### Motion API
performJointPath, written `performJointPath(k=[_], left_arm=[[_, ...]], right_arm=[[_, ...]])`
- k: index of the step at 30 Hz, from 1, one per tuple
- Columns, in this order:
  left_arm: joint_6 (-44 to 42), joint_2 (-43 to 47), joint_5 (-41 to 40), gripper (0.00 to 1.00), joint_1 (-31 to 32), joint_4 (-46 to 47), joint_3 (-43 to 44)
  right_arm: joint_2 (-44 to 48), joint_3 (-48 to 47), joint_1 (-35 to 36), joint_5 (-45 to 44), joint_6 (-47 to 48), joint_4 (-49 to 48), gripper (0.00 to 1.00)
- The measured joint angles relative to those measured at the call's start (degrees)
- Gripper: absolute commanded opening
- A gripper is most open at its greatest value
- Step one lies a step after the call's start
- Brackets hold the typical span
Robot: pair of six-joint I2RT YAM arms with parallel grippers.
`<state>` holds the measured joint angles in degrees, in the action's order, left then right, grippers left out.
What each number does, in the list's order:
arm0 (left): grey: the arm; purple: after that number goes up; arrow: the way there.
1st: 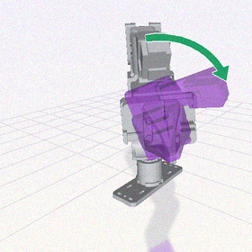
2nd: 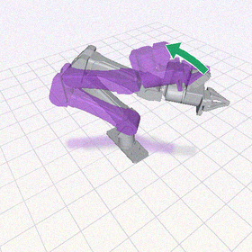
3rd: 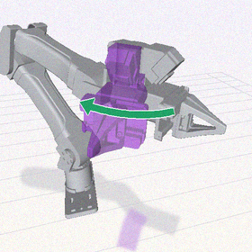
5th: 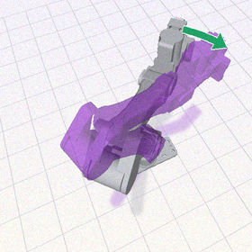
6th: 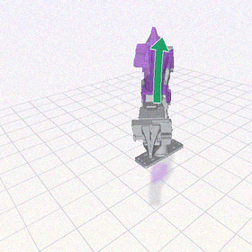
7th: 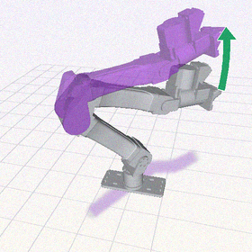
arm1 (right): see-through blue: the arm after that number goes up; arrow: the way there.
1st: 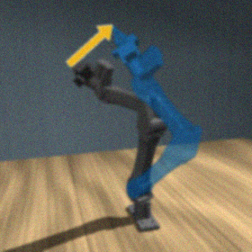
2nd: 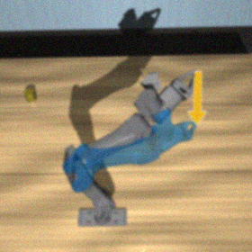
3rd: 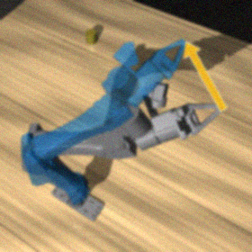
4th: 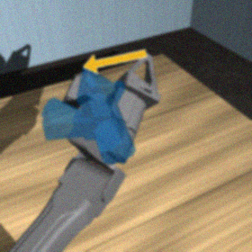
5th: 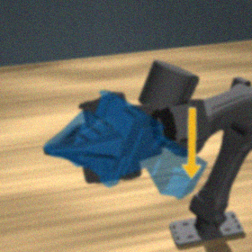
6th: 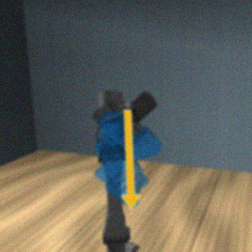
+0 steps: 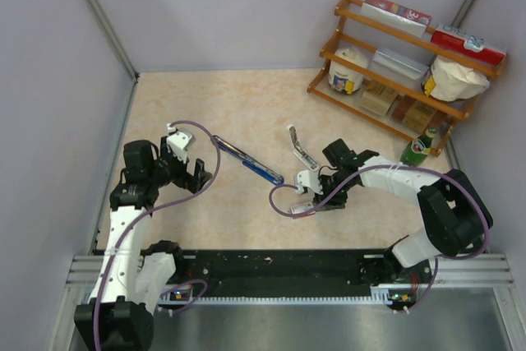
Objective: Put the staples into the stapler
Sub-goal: Pick up several staples from the staple box.
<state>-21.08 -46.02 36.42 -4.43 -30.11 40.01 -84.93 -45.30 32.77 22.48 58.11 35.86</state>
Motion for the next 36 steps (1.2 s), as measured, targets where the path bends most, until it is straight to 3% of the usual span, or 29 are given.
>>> performJointPath(k=[9,36], left_arm=[[0.0,0.0,0.0,0.99,-0.1,0.0,0.0],[0.0,-0.5,0.0,0.99,-0.4,0.0,0.0]], right_arm=[[-0.3,0.0,0.2,-0.2,0.4,-0.3,0.36],[-0.2,0.3,0.2,-1.0,-0.7,-1.3,0.32]])
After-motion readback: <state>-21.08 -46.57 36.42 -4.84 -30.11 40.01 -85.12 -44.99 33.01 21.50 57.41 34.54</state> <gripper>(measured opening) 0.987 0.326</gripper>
